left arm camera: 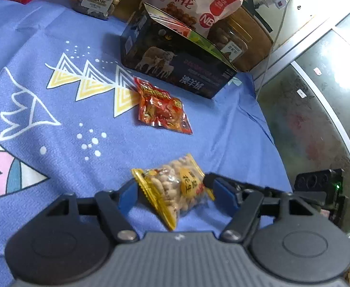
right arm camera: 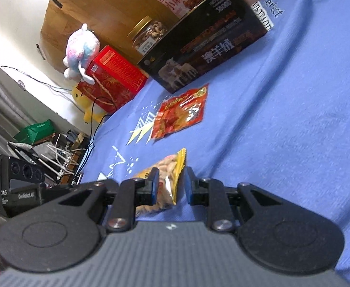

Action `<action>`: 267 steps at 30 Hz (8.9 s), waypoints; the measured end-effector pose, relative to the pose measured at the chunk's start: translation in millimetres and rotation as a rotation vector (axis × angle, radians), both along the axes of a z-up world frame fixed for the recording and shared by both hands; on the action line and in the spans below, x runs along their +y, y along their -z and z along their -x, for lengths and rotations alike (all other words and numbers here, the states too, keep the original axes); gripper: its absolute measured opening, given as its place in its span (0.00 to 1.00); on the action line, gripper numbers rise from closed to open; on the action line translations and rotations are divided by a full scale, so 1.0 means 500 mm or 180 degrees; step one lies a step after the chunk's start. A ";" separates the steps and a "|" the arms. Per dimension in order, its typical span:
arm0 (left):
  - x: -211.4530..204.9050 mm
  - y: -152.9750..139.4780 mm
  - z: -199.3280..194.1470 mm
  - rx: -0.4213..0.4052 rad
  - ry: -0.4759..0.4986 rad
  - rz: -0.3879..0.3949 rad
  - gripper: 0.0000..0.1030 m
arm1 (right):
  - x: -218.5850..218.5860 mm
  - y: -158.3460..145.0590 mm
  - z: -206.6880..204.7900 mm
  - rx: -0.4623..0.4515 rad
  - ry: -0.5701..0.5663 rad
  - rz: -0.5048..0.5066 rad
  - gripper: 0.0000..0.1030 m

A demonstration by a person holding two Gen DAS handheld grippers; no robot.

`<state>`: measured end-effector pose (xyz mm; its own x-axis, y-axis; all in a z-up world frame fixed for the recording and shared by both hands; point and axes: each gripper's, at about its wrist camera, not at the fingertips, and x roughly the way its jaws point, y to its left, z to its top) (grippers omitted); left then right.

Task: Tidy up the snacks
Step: 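Reach the left tool to the yellow peanut bag and grasp it, then carry the peanut bag into the tin with the left tool and release, then reach the left tool to the red-orange spicy snack bag and grasp it, then lift the red snack bag with the left tool and carry it over the tin, then lower the red snack bag into the tin and open the left tool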

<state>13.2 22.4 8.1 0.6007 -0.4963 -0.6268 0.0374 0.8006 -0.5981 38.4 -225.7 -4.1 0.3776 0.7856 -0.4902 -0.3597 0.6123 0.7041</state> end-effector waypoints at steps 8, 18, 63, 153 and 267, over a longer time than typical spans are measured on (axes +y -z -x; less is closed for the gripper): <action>0.018 0.006 0.005 0.0017 -0.0110 -0.0018 0.31 | 0.025 -0.007 0.026 -0.0090 -0.0147 0.0107 0.21; 0.014 -0.052 -0.035 -0.0197 -0.0042 -0.0098 0.29 | 0.042 -0.046 0.018 -0.0385 -0.0059 0.0212 0.19; 0.004 -0.145 -0.375 -0.0890 -0.0493 -0.1247 0.45 | 0.126 -0.139 -0.278 -0.1402 0.0434 0.0702 0.39; -0.005 -0.013 -0.174 -0.0204 0.0054 0.0168 0.31 | -0.021 -0.025 -0.102 -0.0098 0.0189 -0.0447 0.06; -0.098 -0.123 -0.474 -0.0979 -0.0317 -0.1854 0.54 | 0.133 -0.122 -0.375 -0.1243 0.0455 0.1286 0.06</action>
